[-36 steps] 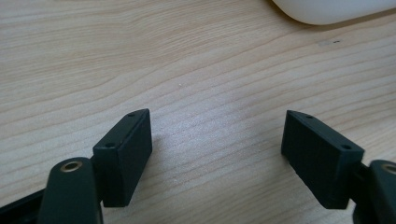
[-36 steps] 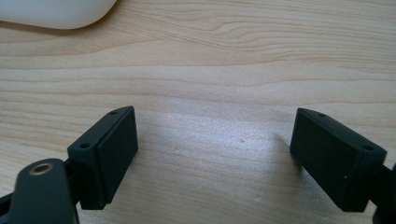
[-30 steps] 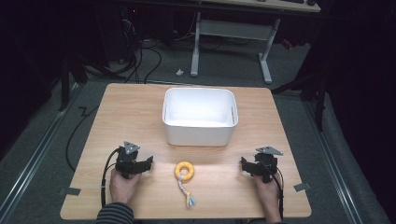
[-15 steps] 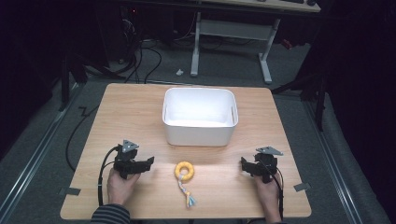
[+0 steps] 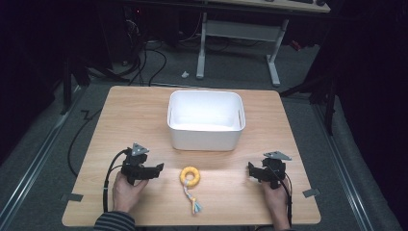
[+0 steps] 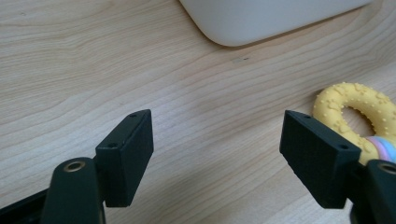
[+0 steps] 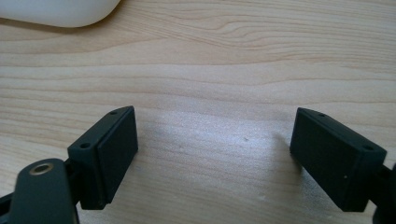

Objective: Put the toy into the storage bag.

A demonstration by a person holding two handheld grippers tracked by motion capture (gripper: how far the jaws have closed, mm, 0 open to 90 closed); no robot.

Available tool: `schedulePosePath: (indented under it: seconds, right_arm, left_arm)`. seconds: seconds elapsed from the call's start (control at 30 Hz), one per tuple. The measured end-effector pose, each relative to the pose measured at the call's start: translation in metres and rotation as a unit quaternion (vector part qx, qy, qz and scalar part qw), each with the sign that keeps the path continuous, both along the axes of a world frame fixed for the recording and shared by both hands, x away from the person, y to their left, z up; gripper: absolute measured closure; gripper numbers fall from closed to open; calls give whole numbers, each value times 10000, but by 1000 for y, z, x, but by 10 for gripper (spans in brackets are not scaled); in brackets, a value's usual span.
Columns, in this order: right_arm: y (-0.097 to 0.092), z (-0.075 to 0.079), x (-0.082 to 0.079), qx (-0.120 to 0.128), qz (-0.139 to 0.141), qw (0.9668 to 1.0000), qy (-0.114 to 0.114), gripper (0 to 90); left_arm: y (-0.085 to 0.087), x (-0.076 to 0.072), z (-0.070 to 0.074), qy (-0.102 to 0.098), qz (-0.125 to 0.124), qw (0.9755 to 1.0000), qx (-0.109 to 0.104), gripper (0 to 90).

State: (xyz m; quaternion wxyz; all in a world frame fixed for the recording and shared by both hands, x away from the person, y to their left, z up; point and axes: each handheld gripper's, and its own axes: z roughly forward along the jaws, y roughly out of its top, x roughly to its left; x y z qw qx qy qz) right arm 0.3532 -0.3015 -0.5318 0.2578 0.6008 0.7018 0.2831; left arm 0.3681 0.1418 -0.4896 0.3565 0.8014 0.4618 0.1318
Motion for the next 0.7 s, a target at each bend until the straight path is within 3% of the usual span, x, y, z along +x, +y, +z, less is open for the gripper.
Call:
schedulePosePath:
  seconds: [0.53,0.7]
  right_arm:
    - [0,0,0,1,7,10000,-3,151]
    - [0,0,0,2,9,10000,-2,152]
  left_arm:
    - [-30,-7,13,-52,-501,9987,120,280]
    - [-37,-5,14,-26,-633,9980,60,290]
